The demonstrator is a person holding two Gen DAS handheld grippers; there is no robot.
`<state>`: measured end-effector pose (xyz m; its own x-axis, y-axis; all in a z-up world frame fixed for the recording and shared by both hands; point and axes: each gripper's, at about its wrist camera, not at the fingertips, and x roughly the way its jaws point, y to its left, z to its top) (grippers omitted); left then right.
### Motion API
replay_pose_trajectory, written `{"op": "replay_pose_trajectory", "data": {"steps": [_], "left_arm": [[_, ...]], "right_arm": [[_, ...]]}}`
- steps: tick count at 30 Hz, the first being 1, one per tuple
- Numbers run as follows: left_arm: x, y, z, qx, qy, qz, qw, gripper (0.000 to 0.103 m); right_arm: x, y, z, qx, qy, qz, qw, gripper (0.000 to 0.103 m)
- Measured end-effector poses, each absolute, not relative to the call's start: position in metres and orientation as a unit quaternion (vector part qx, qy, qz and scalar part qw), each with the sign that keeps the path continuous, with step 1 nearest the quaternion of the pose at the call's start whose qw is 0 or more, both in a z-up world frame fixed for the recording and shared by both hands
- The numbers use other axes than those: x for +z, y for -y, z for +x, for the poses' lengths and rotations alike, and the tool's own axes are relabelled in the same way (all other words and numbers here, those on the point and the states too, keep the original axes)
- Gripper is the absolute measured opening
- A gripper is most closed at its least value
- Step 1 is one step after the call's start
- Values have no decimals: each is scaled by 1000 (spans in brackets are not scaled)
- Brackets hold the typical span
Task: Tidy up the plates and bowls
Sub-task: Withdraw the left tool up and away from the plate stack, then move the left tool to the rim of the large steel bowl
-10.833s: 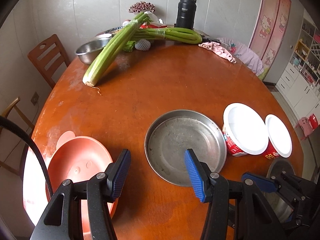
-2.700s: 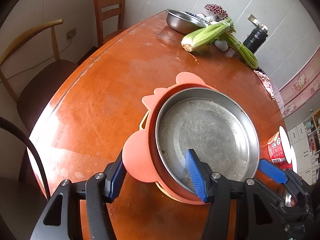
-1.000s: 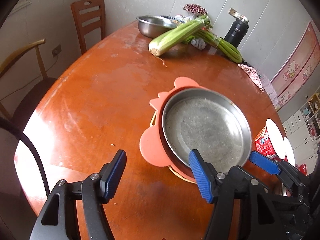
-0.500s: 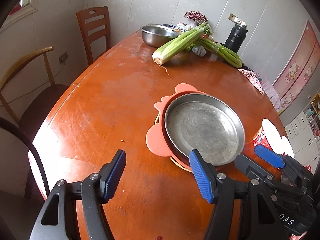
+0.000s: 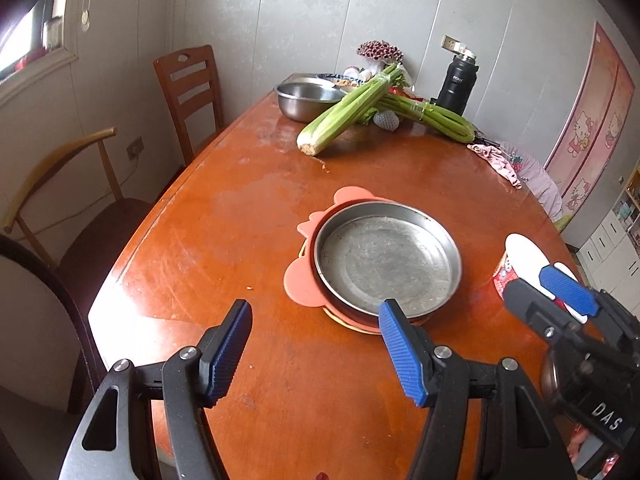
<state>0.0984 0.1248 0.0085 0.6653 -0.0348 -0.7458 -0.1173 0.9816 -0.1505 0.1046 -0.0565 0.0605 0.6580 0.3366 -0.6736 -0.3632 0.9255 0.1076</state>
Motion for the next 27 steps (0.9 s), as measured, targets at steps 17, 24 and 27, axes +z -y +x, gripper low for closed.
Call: {"op": "replay_pose_trajectory", "data": {"steps": [17, 24, 27], "left_arm": [[37, -42, 97, -42, -396, -72, 915, 66], [47, 11, 104, -82, -387, -62, 916, 66], [46, 33, 107, -101, -389, -60, 914, 66]], "right_arm": [[99, 145, 72, 175, -325, 23, 929, 68], [112, 205, 60, 144, -294, 32, 944, 68], [113, 229, 58, 132, -292, 28, 947, 68]]}}
